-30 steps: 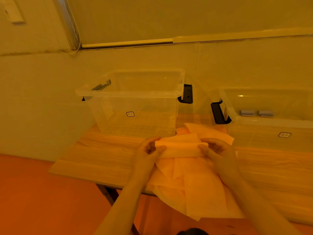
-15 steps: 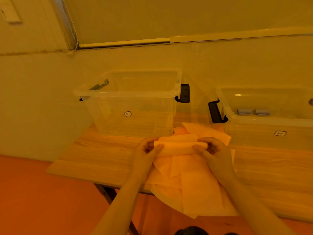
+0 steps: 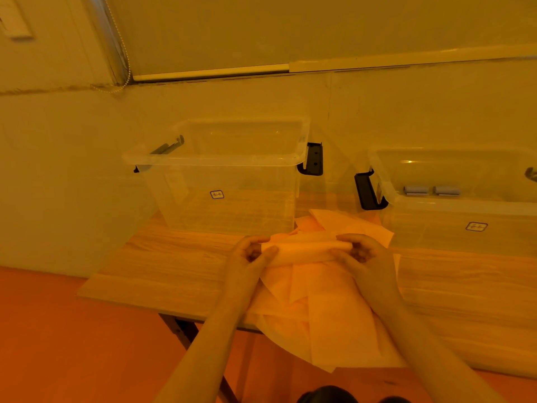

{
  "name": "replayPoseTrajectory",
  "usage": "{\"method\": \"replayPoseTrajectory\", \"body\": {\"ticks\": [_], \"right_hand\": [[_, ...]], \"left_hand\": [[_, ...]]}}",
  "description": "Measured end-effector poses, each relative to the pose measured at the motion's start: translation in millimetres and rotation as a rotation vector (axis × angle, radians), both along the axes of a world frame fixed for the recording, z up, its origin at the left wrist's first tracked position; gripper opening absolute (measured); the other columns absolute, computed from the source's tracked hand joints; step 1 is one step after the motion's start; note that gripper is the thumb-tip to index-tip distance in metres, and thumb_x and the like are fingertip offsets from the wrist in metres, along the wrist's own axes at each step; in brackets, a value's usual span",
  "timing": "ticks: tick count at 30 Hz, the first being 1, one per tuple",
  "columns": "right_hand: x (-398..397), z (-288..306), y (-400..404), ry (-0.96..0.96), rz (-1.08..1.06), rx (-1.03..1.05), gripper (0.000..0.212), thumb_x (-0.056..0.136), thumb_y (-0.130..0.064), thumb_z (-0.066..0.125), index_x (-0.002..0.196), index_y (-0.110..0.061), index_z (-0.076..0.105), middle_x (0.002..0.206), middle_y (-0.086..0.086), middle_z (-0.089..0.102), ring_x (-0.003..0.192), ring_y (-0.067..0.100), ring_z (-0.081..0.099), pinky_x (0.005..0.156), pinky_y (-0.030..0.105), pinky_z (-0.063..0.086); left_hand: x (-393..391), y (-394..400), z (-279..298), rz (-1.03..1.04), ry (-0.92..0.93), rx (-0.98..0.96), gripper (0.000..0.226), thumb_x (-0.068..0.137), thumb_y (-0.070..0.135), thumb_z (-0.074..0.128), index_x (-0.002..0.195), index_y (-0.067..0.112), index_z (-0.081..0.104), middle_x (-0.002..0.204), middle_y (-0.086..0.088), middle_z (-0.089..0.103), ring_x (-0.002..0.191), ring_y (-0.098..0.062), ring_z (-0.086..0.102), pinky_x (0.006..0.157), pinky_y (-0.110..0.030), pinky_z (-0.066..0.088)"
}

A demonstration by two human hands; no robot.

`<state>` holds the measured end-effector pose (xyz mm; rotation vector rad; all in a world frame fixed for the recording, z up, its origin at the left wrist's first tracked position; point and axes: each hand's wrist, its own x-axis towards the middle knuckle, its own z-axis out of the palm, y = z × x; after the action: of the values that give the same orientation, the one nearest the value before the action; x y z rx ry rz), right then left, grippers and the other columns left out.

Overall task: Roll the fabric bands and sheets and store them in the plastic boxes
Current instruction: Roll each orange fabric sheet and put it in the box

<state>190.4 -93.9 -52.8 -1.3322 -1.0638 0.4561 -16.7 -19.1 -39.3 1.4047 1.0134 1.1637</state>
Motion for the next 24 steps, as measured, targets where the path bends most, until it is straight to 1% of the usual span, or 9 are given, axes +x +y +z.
{"method": "replayPoseTrajectory", "body": {"ticks": [2,5,8,10,12,15,19,22,24], "right_hand": [[-0.4,0.9,-0.1,-0.005,-0.007,0.013,0.027,0.08,-0.01,0.073,0.104,-0.019,0.066,0.101,-0.011,0.064,0.095,0.007,0.061,0.077,0.016,0.053],[-1.3,1.5,0.4,0.004,-0.004,0.011,0.026,0.081,-0.011,0.072,0.105,-0.019,0.065,0.102,-0.011,0.064,0.096,0.005,0.061,0.078,0.019,0.053],[-1.3,1.0,0.4,0.022,0.0,0.009,0.028,0.081,-0.011,0.072,0.106,-0.021,0.064,0.104,-0.013,0.063,0.098,0.005,0.061,0.078,0.018,0.054],[-1.1,0.3,0.2,0.028,-0.003,0.0,0.034,0.08,-0.011,0.073,0.112,-0.021,0.063,0.107,-0.013,0.062,0.098,0.002,0.06,0.077,0.016,0.054],[-0.6,0.0,0.4,0.035,-0.002,-0.003,0.037,0.079,-0.009,0.074,0.112,-0.021,0.062,0.108,-0.012,0.062,0.1,0.002,0.06,0.077,0.016,0.054],[-1.8,1.6,-0.2,0.045,0.014,0.012,0.031,0.079,-0.007,0.074,0.103,-0.025,0.065,0.104,-0.011,0.064,0.099,0.005,0.061,0.078,0.016,0.054],[-1.8,1.7,-1.6,-0.026,-0.013,0.025,0.024,0.08,-0.014,0.073,0.097,-0.027,0.064,0.099,-0.011,0.065,0.095,0.004,0.06,0.078,0.019,0.051],[-1.3,0.7,-1.9,-0.056,-0.029,0.02,0.022,0.082,-0.016,0.072,0.1,-0.026,0.063,0.1,-0.012,0.063,0.095,0.001,0.058,0.079,0.019,0.049],[-2.2,1.1,-2.0,-0.072,-0.044,0.023,0.026,0.082,-0.017,0.071,0.104,-0.026,0.062,0.102,-0.016,0.061,0.096,-0.003,0.057,0.078,0.014,0.048]], "left_hand": [[-0.4,0.3,0.1,-0.031,-0.014,0.0,0.028,0.081,0.011,0.072,0.102,0.027,0.062,0.097,-0.001,0.07,0.085,-0.011,0.067,0.068,-0.027,0.056],[-0.4,0.6,-0.6,-0.032,-0.008,0.012,0.029,0.082,0.009,0.071,0.103,0.027,0.062,0.1,-0.001,0.07,0.085,-0.008,0.066,0.069,-0.024,0.054],[-0.1,4.2,-4.8,0.013,0.009,0.009,0.018,0.083,0.013,0.071,0.098,0.022,0.068,0.097,-0.007,0.07,0.09,-0.023,0.066,0.074,-0.038,0.054],[-0.5,4.6,-5.9,0.031,0.024,0.03,0.01,0.084,0.017,0.07,0.094,0.02,0.07,0.094,-0.008,0.07,0.089,-0.027,0.065,0.074,-0.042,0.053],[-1.1,3.4,-5.3,0.031,0.059,0.072,0.006,0.086,0.021,0.068,0.092,0.019,0.07,0.091,-0.004,0.069,0.086,-0.021,0.064,0.071,-0.039,0.051],[-1.3,1.2,-3.3,0.02,0.066,0.09,0.006,0.088,0.023,0.065,0.093,0.023,0.067,0.091,0.003,0.068,0.085,-0.013,0.064,0.067,-0.026,0.052],[-1.8,1.5,-2.4,0.012,0.016,0.04,0.026,0.086,0.019,0.068,0.108,0.031,0.062,0.099,0.006,0.068,0.089,-0.003,0.064,0.07,-0.023,0.053],[-0.7,0.6,-1.7,-0.008,-0.001,0.024,0.026,0.083,0.014,0.07,0.104,0.03,0.064,0.095,0.002,0.07,0.086,-0.007,0.067,0.067,-0.023,0.054],[-0.6,1.6,-2.9,0.007,0.013,0.02,0.023,0.082,0.014,0.071,0.102,0.024,0.067,0.094,-0.002,0.071,0.086,-0.015,0.068,0.068,-0.03,0.056]]}}
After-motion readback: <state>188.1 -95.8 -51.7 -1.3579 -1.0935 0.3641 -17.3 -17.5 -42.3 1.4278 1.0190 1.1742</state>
